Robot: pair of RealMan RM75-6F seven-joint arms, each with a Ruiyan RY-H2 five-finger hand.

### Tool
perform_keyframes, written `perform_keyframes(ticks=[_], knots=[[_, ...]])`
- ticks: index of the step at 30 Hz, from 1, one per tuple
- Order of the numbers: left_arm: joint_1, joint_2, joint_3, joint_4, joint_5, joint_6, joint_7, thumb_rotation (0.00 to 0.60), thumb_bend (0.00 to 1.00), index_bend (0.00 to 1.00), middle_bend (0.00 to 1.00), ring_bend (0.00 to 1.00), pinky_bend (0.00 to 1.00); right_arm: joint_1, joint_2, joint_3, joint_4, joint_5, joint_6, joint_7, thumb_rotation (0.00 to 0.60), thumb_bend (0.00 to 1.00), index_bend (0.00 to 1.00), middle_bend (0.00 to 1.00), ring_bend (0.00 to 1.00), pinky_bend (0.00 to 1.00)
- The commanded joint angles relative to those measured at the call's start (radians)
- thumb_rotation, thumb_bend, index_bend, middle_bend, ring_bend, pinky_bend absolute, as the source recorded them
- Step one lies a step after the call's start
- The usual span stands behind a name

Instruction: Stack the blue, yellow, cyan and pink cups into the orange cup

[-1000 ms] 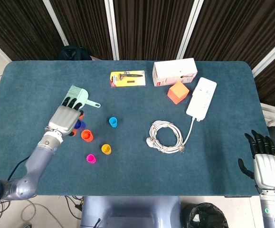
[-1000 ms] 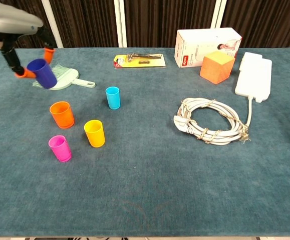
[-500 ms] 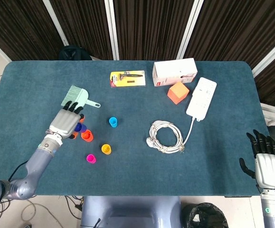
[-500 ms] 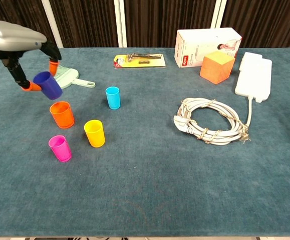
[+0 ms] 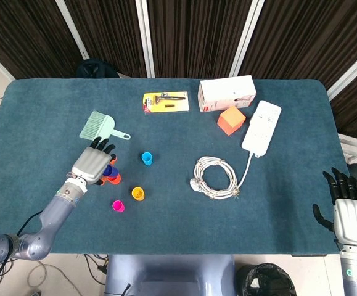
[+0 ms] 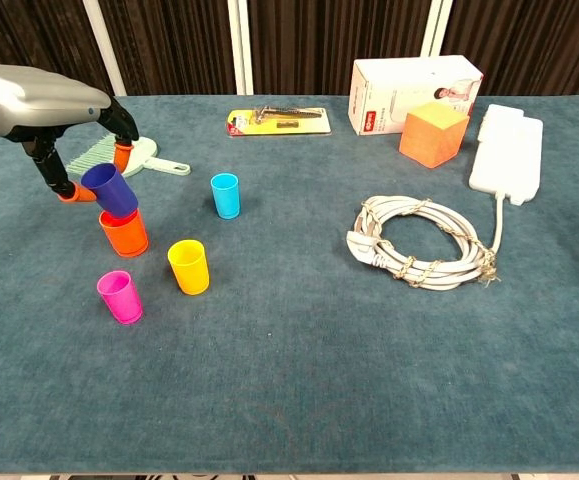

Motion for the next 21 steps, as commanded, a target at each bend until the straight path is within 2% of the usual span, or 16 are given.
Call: perform_keyframes(ticks=[1,11,17,21], knots=[[-0.003,0.000,0.004,-0.001,-0.008,-0.001,0.006,0.600,0.26,0.45,0.15,0.00,0.05,0.000,0.000,0.001,0.000,0.001,0.001,0.000,0.600,0.41,0.11,0.07,0.09,0.09],[-0.013,-0.012,0.011,0.012,-0.020,-0.013,0.011,0.600,0.25,0.42,0.15,0.00,0.05,-0.001,-0.003,0.003,0.000,0.007,0.001,-0.002,0.600,0.41,0.11,0.07,0.09,0.09],[-0.021,-0.013,0.023,0.013,-0.033,-0.017,0.030,0.600,0.23,0.26,0.14,0.00,0.05,-0.003,-0.003,0.005,-0.002,0.009,0.003,-0.002,0.600,0.41,0.11,0.07,0.09,0.09],[-0.029,-0.010,0.031,0.008,-0.052,-0.021,0.046,0.600,0.23,0.19,0.13,0.00,0.05,-0.004,-0.001,0.006,-0.004,0.011,0.005,-0.001,0.600,0.41,0.11,0.07,0.09,0.09]])
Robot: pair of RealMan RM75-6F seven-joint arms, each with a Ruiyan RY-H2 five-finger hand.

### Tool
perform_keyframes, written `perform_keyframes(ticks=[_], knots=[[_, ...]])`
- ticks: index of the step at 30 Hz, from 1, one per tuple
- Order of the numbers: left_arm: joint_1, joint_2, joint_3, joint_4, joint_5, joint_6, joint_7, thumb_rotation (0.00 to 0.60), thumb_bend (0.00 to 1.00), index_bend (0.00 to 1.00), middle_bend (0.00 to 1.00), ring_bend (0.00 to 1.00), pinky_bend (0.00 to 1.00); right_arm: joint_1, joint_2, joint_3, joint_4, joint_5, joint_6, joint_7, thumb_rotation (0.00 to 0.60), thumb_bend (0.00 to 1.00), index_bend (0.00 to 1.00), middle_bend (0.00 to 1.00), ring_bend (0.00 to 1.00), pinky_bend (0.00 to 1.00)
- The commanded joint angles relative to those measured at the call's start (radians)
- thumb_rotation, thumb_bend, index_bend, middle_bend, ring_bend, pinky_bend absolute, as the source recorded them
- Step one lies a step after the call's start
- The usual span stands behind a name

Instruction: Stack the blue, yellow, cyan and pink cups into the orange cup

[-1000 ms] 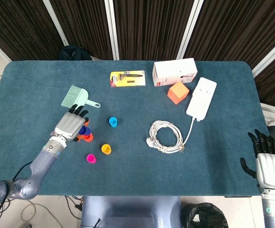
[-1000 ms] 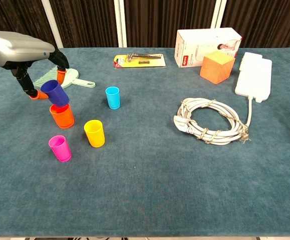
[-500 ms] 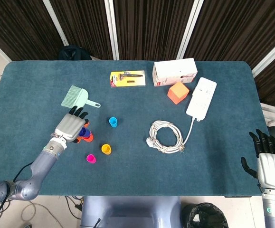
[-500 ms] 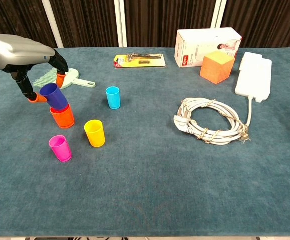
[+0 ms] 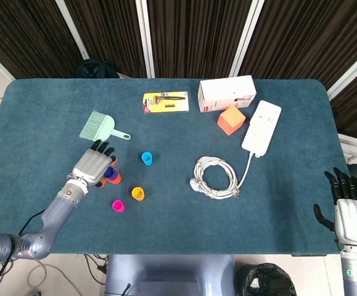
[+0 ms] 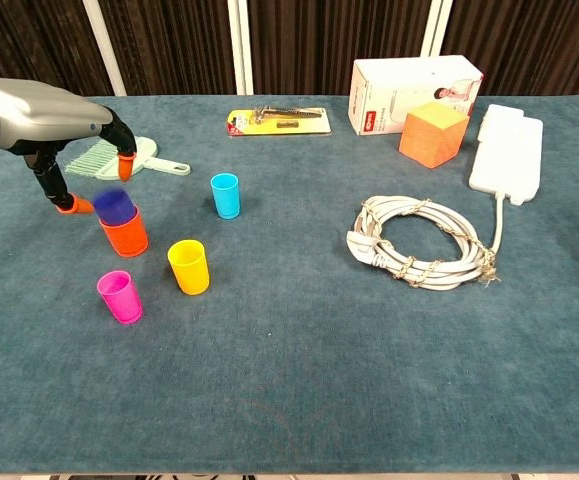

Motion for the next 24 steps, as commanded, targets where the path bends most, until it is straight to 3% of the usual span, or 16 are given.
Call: perform_keyframes(ticks=[1,8,14,24], knots=[[-0.008,0.005,0.006,-0.007,-0.014,-0.006,0.012,0.600,0.23,0.18,0.13,0.00,0.05,0.000,0.001,0.001,-0.001,0.001,0.001,0.000,0.600,0.41,0.11,0.07,0.09,0.09],[-0.012,0.011,-0.004,-0.028,-0.002,0.002,-0.003,0.600,0.23,0.17,0.13,0.00,0.05,-0.001,0.000,0.001,-0.002,-0.002,0.003,-0.002,0.600,0.41,0.11,0.07,0.09,0.09],[0.003,0.009,-0.036,-0.051,0.074,0.006,-0.083,0.600,0.22,0.19,0.13,0.00,0.05,-0.003,0.001,0.005,-0.004,0.000,0.010,0.000,0.600,0.41,0.11,0.07,0.09,0.09],[-0.020,0.001,-0.031,-0.119,0.099,-0.019,-0.071,0.600,0.21,0.22,0.13,0.00,0.05,-0.009,0.007,0.008,-0.010,0.002,0.019,0.009,0.600,0.41,0.11,0.07,0.09,0.09]])
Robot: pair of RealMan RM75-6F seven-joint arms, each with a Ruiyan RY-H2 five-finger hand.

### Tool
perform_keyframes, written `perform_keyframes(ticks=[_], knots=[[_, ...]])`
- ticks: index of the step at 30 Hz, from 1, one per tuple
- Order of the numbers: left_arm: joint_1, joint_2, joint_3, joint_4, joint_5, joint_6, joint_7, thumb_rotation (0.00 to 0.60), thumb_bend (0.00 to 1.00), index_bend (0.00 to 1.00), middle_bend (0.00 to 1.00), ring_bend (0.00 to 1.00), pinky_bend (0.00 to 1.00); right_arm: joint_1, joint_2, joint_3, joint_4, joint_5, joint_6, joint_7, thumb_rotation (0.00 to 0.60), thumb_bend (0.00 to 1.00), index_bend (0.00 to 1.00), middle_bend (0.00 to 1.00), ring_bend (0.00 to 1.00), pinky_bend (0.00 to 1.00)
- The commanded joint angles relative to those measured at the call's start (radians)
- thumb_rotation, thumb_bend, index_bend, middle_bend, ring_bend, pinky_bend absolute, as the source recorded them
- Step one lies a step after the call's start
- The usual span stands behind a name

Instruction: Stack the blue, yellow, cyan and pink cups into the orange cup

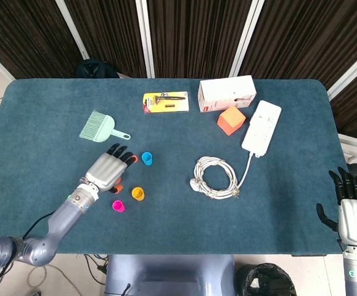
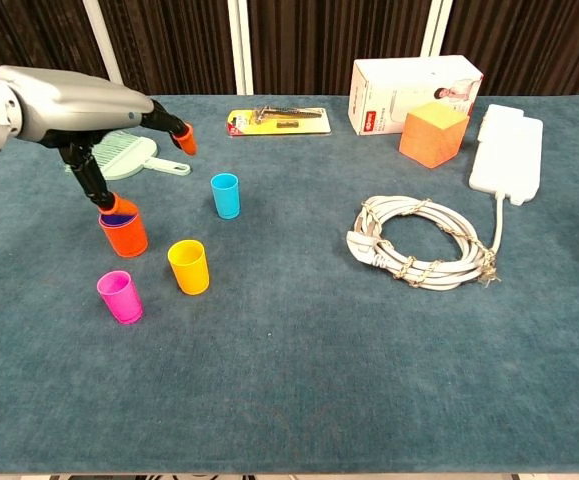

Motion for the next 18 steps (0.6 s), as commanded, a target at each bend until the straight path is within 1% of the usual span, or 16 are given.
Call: perform_keyframes(ticks=[1,9,18], knots=[[-0.012,-0.010,0.004,-0.016,-0.012,-0.009,0.013,0.600,0.21,0.22,0.13,0.00,0.05,-0.001,0.001,0.002,-0.001,0.001,0.001,0.003,0.600,0.41,0.11,0.07,0.09,0.09],[-0.046,-0.047,0.024,-0.024,-0.079,-0.011,0.065,0.600,0.21,0.24,0.12,0.00,0.05,-0.005,0.006,0.006,-0.003,0.006,0.006,0.014,0.600,0.41,0.11,0.07,0.09,0.09],[-0.060,-0.099,0.043,0.009,-0.102,-0.015,0.080,0.600,0.21,0.29,0.12,0.00,0.05,-0.005,0.004,0.007,-0.002,0.007,0.006,0.013,0.600,0.41,0.11,0.07,0.09,0.09]])
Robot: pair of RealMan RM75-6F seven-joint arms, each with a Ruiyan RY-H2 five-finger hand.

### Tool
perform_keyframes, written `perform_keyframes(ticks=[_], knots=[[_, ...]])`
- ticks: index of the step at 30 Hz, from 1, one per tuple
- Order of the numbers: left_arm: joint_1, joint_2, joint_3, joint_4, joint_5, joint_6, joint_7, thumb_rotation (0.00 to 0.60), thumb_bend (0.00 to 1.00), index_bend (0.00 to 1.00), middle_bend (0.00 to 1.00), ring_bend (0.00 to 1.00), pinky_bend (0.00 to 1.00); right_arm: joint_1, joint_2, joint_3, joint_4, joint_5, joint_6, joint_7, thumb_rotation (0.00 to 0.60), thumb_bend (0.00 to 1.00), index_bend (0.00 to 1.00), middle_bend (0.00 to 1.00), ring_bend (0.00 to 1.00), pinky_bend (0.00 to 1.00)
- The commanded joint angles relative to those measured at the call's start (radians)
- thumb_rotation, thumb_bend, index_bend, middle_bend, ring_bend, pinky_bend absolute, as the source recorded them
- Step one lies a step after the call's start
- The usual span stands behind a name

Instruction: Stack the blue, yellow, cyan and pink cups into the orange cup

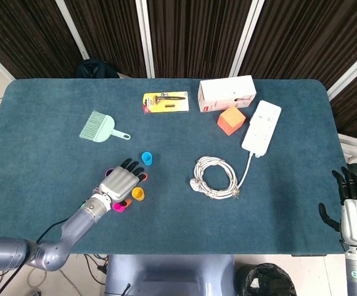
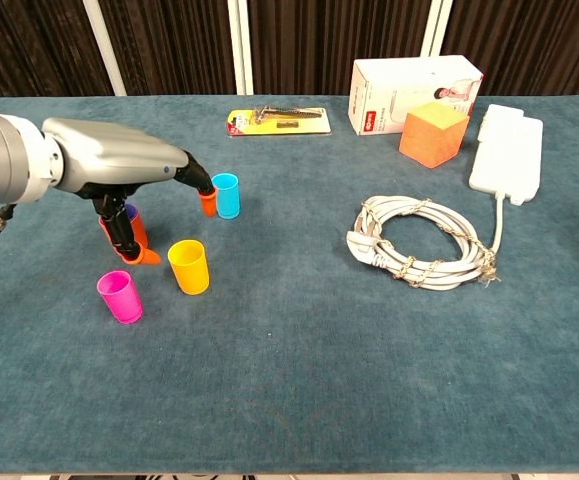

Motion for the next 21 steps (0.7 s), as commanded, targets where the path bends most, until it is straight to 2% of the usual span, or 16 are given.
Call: perform_keyframes(ticks=[1,21], knots=[[-0.004,-0.022,0.007,0.020,-0.004,-0.003,0.001,0.600,0.21,0.29,0.12,0.00,0.05,0.000,0.000,0.001,0.000,0.001,0.001,0.000,0.600,0.41,0.11,0.07,0.09,0.09],[-0.014,-0.082,0.033,0.066,-0.009,0.016,0.018,0.600,0.23,0.36,0.14,0.00,0.05,-0.001,-0.001,0.011,0.002,0.017,-0.003,0.016,0.600,0.41,0.11,0.07,0.09,0.09]])
